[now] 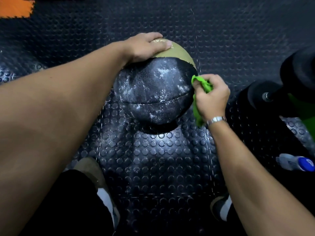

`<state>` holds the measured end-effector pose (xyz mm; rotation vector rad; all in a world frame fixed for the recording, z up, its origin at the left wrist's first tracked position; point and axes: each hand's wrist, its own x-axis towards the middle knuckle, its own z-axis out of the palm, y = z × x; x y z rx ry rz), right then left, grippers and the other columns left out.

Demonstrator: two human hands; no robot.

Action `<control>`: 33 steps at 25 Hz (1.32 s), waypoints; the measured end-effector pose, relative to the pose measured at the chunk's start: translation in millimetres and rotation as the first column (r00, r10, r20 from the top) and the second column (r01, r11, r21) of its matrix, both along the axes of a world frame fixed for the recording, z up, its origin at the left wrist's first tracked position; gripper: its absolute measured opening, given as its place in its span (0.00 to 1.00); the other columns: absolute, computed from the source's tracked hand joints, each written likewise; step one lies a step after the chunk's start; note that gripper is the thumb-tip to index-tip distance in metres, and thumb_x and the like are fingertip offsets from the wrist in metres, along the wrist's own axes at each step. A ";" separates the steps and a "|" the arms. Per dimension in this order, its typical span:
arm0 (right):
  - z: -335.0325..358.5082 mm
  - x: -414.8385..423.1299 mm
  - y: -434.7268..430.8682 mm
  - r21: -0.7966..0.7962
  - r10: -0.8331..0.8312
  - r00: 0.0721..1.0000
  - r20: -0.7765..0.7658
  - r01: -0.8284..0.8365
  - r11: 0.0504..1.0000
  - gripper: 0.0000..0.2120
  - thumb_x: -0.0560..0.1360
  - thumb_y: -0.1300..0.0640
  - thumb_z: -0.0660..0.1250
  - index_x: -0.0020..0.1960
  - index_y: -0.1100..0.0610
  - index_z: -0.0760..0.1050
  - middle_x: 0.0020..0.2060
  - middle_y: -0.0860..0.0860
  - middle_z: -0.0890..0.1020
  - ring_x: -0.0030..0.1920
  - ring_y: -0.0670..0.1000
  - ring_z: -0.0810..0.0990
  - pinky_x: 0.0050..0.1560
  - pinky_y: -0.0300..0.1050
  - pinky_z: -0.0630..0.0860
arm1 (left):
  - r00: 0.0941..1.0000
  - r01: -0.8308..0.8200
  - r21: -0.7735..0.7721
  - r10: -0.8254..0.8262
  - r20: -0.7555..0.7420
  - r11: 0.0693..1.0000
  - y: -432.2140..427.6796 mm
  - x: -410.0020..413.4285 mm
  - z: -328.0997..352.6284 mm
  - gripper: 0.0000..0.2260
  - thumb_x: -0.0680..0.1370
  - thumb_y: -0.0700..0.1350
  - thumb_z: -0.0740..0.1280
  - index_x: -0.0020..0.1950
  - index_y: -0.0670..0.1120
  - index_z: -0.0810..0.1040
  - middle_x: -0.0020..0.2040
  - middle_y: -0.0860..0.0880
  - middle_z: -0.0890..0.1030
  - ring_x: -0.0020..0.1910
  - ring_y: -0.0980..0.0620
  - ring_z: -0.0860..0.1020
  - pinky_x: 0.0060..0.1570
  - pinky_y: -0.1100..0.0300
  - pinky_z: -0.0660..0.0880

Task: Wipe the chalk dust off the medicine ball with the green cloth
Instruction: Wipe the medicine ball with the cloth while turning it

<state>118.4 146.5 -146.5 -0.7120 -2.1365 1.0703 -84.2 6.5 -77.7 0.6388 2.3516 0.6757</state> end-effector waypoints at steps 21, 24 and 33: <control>-4.7 16.2 -48.8 0.240 0.144 0.979 -0.143 -0.107 0.965 0.11 0.65 0.72 0.67 0.45 0.65 0.82 0.43 0.57 0.82 0.44 0.53 0.80 0.47 0.38 0.75 | 0.996 -0.072 -0.011 0.071 -0.055 0.997 6.6 0.2 1.1 0.34 0.80 0.72 0.61 0.82 0.59 0.65 0.83 0.49 0.65 0.79 0.44 0.66 0.75 0.51 0.61; -2.0 11.0 -29.4 0.170 0.015 0.993 -0.121 0.006 0.985 0.11 0.64 0.71 0.67 0.44 0.64 0.81 0.42 0.56 0.82 0.43 0.53 0.80 0.44 0.44 0.76 | 0.998 -0.068 0.012 0.068 -0.013 0.998 6.9 0.8 -0.8 0.34 0.79 0.72 0.62 0.82 0.61 0.66 0.83 0.49 0.66 0.79 0.44 0.67 0.70 0.52 0.63; 4.5 1.0 -27.3 0.130 -0.041 0.993 -0.107 0.055 0.990 0.10 0.65 0.70 0.67 0.45 0.63 0.81 0.42 0.55 0.82 0.43 0.53 0.80 0.44 0.49 0.77 | 0.997 -0.061 -0.015 0.060 -0.058 0.998 5.2 -3.1 -7.9 0.39 0.72 0.78 0.61 0.80 0.63 0.67 0.82 0.49 0.67 0.80 0.41 0.66 0.79 0.42 0.61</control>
